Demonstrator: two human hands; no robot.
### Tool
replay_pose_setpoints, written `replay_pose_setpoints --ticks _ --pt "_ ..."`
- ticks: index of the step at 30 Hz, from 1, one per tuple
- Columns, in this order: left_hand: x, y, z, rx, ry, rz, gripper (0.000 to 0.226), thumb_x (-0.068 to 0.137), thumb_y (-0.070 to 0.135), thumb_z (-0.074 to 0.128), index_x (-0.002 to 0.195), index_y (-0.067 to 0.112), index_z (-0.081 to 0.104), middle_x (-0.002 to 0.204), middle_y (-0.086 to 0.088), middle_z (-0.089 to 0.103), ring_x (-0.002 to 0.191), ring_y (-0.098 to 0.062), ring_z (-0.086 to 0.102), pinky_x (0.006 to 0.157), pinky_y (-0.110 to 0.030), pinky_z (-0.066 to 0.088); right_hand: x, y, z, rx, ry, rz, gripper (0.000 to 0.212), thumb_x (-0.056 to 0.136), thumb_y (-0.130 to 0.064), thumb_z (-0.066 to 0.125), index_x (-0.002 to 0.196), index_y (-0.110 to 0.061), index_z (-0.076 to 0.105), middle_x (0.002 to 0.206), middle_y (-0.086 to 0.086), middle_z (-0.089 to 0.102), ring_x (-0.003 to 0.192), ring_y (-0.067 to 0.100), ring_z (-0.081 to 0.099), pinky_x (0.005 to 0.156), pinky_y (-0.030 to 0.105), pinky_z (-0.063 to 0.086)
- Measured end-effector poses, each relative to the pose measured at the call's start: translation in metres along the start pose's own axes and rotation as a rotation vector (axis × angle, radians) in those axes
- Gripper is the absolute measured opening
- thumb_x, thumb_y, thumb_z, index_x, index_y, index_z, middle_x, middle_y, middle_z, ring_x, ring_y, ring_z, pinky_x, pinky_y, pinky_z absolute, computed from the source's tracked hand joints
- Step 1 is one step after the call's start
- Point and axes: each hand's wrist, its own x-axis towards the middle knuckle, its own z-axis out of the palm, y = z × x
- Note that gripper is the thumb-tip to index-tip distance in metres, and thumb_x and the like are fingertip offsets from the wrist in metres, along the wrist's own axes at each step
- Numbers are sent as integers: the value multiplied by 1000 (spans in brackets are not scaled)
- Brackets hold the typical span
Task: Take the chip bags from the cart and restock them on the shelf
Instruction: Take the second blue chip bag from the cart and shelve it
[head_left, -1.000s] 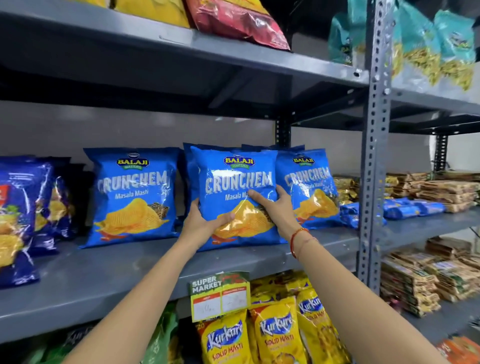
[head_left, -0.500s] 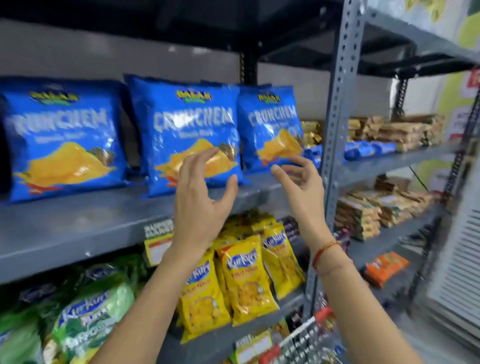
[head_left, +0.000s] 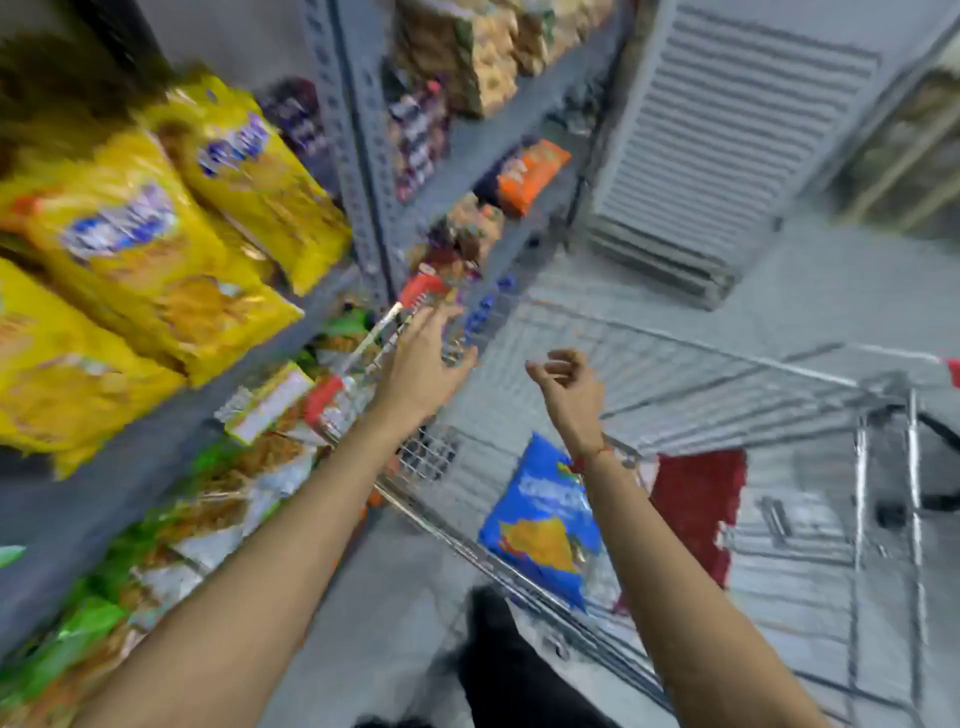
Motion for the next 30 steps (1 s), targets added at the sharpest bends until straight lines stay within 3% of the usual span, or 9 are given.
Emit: replay_pose_setpoints --ticks 2,5,8,11,17,21,25,27,30 --pt "1 -20 43 6 -164 -76 47 79 13 69 120 -1 53 118 -24 57 112 -34 52 92 -30 34 2 55 -20 -91 27 142 40 84 -14 70 116 3 55 93 13 57 77 20 56 57 5 42" --pt "-5 -50 105 14 -389 -204 51 80 14 69 124 -3 48 123 -27 55 114 -36 52 89 -29 33 -2 133 -45 -219 33 387 47 84 -18 71 121 4 53 99 20 60 93 30 58 77 31 44" --pt "-17 -79 164 74 -712 -373 61 83 22 68 132 -1 41 133 -25 50 119 -35 51 96 -36 38 -21 197 -65 -310 -5 637 51 85 -24 70 123 7 54 124 26 61 118 36 57 89 35 40" --pt "-26 -106 208 139 -929 -511 71 83 31 67 137 -1 35 135 -26 49 121 -37 49 99 -42 42 -32 238 -69 -305 -32 758 62 81 -27 75 126 8 49 129 25 59 120 37 56 98 42 45" --pt "-27 -140 267 138 -832 -625 68 84 38 64 135 3 38 139 -24 45 126 -38 44 105 -44 37 -9 272 -50 41 147 794 66 72 -23 82 125 -2 48 124 17 65 111 34 63 97 48 51" --pt "-34 -162 301 -9 -790 -845 71 88 51 49 140 7 29 146 -19 38 132 -36 37 109 -47 31 -5 302 -45 177 137 855 76 69 -30 85 131 -5 48 120 12 64 104 30 62 93 43 51" --pt "-39 -185 319 -150 -771 -1002 76 83 64 42 137 10 37 140 -19 46 126 -38 45 107 -49 35 -4 317 -39 311 162 808 76 67 -21 86 132 -10 47 125 10 65 110 29 65 96 45 52" --pt "-38 -186 321 -271 -761 -1051 72 84 63 44 134 10 42 137 -21 49 123 -39 48 106 -50 37 -2 316 -38 326 194 799 71 63 -20 88 125 -11 54 113 6 72 99 25 70 88 41 57" --pt "-32 -173 315 -490 -765 -1063 64 85 63 43 125 13 54 126 -20 60 111 -37 59 101 -52 43 0 306 -39 373 209 735 51 64 -12 87 110 -10 64 90 -3 77 75 9 74 65 23 59"
